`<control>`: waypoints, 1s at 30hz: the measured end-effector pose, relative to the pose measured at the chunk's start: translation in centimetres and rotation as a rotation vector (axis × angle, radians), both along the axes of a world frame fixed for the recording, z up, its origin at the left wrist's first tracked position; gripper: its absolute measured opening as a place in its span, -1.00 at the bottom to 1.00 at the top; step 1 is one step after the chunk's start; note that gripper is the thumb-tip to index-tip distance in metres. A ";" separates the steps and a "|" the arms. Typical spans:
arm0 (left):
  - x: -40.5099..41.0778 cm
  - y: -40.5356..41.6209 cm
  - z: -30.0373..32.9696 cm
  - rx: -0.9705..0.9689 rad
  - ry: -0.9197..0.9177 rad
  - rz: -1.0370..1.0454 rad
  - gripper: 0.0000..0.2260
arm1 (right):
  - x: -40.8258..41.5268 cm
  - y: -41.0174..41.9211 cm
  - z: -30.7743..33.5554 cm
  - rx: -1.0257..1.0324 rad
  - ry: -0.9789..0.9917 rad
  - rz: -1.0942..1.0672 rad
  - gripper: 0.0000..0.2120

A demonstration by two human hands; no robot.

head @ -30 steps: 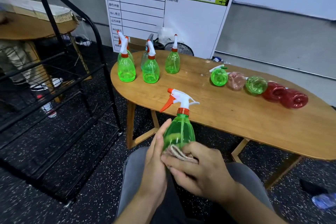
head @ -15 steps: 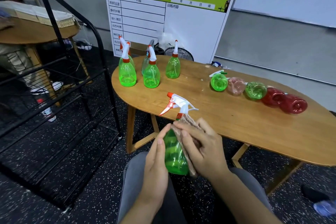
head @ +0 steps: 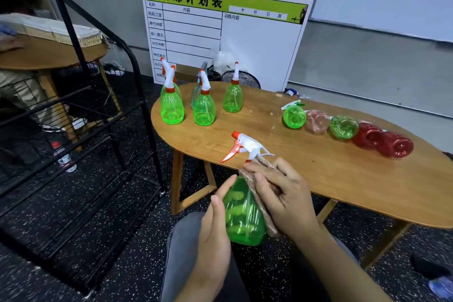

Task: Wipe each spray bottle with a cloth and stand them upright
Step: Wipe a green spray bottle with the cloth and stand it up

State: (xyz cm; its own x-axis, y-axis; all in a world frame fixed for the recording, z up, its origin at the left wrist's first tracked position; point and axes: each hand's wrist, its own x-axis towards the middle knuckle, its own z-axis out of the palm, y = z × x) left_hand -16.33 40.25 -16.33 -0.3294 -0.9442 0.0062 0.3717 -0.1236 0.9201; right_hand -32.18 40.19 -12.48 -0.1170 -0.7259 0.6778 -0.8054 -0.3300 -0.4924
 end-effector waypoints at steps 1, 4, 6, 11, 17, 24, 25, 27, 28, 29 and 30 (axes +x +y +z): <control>0.0 0.0 0.1 0.006 0.000 0.005 -0.50 | 0.1 -0.1 -0.1 0.001 -0.026 -0.008 -0.71; 0.2 -0.5 0.1 0.047 0.037 0.018 -0.48 | 1.5 1.2 -0.6 -0.002 0.012 0.050 -0.70; 0.2 -0.6 0.2 0.075 0.060 0.012 -0.48 | 2.4 2.7 -1.4 -0.012 0.160 0.152 -0.74; 0.4 -0.2 0.6 0.080 0.061 0.012 -0.44 | 2.0 3.7 -1.9 -0.153 0.515 0.247 -0.78; 0.6 -0.1 0.8 -0.050 -0.021 0.011 -0.22 | 0.1 0.5 -0.1 -0.041 0.090 0.083 -0.68; 0.2 0.2 0.9 -0.016 0.084 -0.093 -0.38 | -0.8 0.0 0.4 -0.014 -0.192 0.081 -0.73; 0.2 0.1 0.9 -0.005 0.099 -0.100 -0.42 | -0.8 0.0 0.5 -0.028 -0.252 0.069 -0.74; 0.2 0.1 1.1 0.021 0.114 -0.132 -0.49 | -0.9 -0.1 0.8 -0.029 -0.302 0.058 -0.73; 0.2 0.1 1.1 0.028 0.114 -0.146 -0.51 | -0.8 -0.1 1.0 -0.022 -0.301 0.064 -0.73; 0.2 0.2 1.1 0.032 0.115 -0.153 -0.52 | -0.7 -0.1 1.1 -0.013 -0.294 0.072 -0.73; 0.2 0.2 1.1 0.036 0.113 -0.152 -0.52 | -0.7 -0.1 1.2 -0.002 -0.283 0.080 -0.72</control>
State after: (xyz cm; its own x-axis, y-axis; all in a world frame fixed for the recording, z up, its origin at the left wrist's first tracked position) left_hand -16.08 40.45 -15.21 -0.4672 -0.8840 0.0184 0.4471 -0.2182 0.8675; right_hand -32.83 40.08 -11.32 -0.2445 -0.7393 0.6274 -0.6074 -0.3876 -0.6934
